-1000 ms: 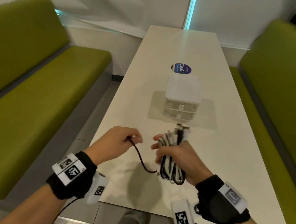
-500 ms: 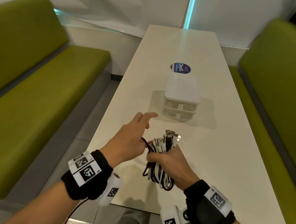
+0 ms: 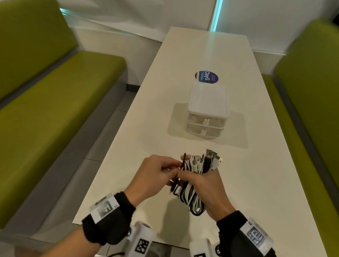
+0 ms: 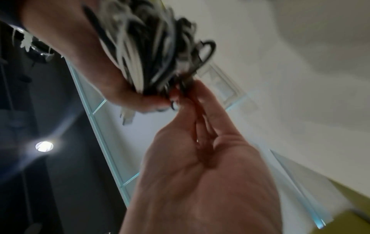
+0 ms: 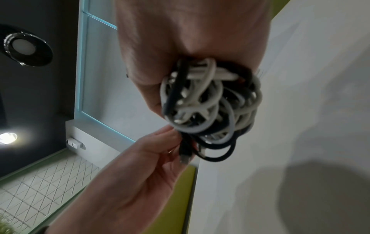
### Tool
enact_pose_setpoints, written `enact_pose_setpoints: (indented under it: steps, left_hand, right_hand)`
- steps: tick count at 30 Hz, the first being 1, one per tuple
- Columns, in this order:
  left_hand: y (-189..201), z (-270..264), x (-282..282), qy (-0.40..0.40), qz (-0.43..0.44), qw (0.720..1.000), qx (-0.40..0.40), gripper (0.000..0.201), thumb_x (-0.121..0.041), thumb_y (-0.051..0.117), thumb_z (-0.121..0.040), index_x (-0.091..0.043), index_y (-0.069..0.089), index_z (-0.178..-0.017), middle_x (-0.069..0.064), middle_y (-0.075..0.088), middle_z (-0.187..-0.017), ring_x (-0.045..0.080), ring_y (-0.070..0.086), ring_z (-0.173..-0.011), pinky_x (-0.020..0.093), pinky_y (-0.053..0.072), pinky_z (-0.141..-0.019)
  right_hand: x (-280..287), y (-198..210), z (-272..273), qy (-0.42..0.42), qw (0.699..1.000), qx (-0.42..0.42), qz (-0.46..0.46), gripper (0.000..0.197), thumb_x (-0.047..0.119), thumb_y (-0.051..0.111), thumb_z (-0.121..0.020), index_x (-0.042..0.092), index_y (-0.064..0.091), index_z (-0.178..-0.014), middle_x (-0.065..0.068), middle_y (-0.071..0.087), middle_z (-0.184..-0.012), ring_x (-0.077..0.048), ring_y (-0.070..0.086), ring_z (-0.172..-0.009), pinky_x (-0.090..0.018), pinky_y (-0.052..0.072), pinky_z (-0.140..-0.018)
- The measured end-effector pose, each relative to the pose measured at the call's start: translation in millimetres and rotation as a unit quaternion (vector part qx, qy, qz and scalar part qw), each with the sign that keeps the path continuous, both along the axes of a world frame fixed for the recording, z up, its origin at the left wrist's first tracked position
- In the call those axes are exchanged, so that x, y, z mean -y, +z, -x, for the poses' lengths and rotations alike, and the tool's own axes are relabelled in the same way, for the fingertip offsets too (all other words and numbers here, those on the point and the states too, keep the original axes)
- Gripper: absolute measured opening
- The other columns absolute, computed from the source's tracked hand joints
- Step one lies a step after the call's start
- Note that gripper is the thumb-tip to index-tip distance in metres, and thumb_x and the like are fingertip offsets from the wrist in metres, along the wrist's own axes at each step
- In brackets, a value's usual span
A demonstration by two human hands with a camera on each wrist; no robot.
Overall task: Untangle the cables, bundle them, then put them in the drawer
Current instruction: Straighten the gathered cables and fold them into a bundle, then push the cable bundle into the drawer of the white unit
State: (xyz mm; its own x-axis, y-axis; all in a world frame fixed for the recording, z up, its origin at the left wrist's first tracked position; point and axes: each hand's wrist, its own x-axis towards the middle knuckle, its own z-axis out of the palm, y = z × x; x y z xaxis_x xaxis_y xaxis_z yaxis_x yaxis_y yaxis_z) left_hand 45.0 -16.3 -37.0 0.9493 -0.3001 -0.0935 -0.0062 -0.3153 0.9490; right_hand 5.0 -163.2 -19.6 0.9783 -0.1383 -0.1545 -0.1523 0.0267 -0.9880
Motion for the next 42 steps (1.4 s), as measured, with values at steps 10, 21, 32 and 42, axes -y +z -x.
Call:
enact_pose_setpoints:
  steps: [10, 21, 32, 42]
  left_hand:
    - [-10, -9, 37, -0.008, -0.023, 0.997, 0.079, 0.028, 0.003, 0.061, -0.083, -0.015, 0.078, -0.095, -0.015, 0.068, -0.076, -0.002, 0.061, -0.067, 0.013, 0.044, -0.064]
    - [3, -75, 48, 0.029, 0.044, 0.997, -0.059, 0.031, -0.011, 0.058, -0.091, -0.014, 0.067, -0.122, -0.001, 0.075, -0.101, 0.013, 0.07, -0.097, 0.031, 0.051, -0.092]
    - [-25, -139, 84, 0.035, -0.023, 0.997, -0.061, 0.07, -0.037, 0.061, -0.08, -0.028, 0.039, -0.146, -0.007, 0.054, -0.14, 0.012, 0.054, -0.122, 0.032, 0.046, -0.101]
    - [-32, -93, 72, 0.02, -0.05, 0.998, -0.031, 0.056, -0.02, 0.062, -0.09, -0.033, 0.042, -0.141, -0.001, 0.05, -0.136, 0.017, 0.049, -0.123, 0.038, 0.044, -0.102]
  right_hand:
    - [16, -9, -16, -0.07, 0.997, -0.013, -0.026, 0.005, -0.01, 0.065, -0.077, -0.01, 0.064, -0.082, -0.025, 0.067, -0.073, -0.026, 0.068, -0.062, -0.033, 0.056, -0.054]
    - [66, -16, -86, -0.133, 0.99, -0.05, 0.021, 0.033, -0.007, 0.066, -0.071, 0.014, 0.043, -0.061, 0.002, 0.042, -0.052, -0.015, 0.048, -0.049, -0.022, 0.04, -0.048]
    - [108, -39, -122, -0.114, 0.984, -0.126, 0.046, 0.02, 0.003, 0.065, -0.069, 0.011, 0.047, -0.074, -0.007, 0.038, -0.06, -0.026, 0.041, -0.055, -0.031, 0.031, -0.05]
    - [97, -38, -76, -0.104, 0.98, -0.165, 0.022, 0.022, 0.005, 0.066, -0.067, 0.011, 0.05, -0.08, -0.01, 0.038, -0.064, -0.023, 0.038, -0.055, -0.031, 0.029, -0.048]
